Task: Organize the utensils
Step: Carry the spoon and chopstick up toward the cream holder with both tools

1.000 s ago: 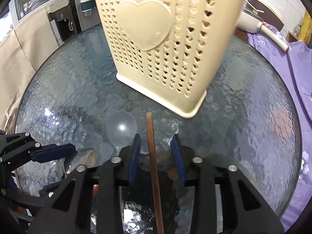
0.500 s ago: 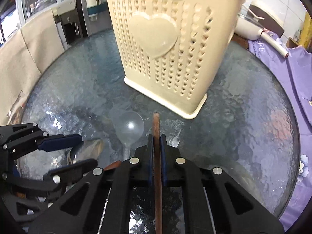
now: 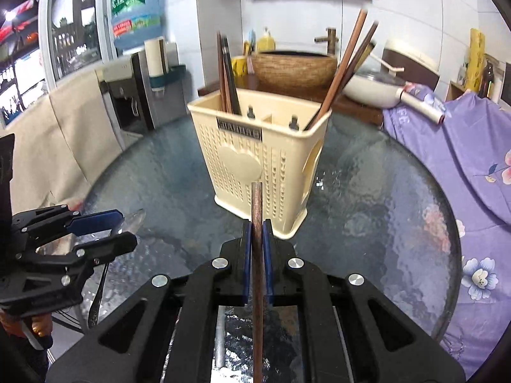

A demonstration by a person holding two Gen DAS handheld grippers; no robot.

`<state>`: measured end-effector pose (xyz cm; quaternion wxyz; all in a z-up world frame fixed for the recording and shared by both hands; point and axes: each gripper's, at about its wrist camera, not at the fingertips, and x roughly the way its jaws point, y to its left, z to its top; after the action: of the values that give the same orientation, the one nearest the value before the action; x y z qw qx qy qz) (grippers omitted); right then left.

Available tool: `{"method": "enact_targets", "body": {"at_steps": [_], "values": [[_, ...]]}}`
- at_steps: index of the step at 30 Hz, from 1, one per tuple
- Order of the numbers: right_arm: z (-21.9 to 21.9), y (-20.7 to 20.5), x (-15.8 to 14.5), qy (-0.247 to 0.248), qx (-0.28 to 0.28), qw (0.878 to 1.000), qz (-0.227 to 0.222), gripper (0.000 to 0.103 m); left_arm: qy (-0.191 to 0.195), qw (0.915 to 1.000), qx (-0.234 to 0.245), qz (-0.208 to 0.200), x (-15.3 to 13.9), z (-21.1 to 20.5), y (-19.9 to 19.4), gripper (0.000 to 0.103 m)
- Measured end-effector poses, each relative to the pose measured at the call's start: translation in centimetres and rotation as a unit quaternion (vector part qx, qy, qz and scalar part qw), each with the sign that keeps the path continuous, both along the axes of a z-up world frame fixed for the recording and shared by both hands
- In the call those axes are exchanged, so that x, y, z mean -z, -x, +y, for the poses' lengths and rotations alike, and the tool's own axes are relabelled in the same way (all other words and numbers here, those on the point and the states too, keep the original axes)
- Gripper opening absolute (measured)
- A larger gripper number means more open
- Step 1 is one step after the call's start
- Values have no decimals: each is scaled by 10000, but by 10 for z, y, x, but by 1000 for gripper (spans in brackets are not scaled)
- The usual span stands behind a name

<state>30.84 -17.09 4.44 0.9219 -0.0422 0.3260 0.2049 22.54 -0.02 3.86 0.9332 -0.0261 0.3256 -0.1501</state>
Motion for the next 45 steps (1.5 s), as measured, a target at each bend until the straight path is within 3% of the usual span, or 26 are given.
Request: {"method": "enact_targets", "body": {"at_steps": [10, 26, 28, 34, 45], "values": [[-19, 22, -29, -296, 6, 9994, -191, 8, 138, 9996, -73, -233, -14, 2, 2, 36], [-24, 19, -23, -353, 73, 9993, -118, 8, 173, 9995, -185, -166, -2, 6, -8, 36], [-23, 20, -22, -351, 89, 9993, -122, 8, 69, 9994, -293, -140, 6, 5, -14, 36], [-24, 21, -22, -326, 114, 9993, -122, 8, 223, 9990, -329, 187, 33, 8, -27, 36], [-25, 19, -23, -411, 183, 9989, -153, 8, 310, 9990, -307, 78, 31, 10, -27, 36]]}}
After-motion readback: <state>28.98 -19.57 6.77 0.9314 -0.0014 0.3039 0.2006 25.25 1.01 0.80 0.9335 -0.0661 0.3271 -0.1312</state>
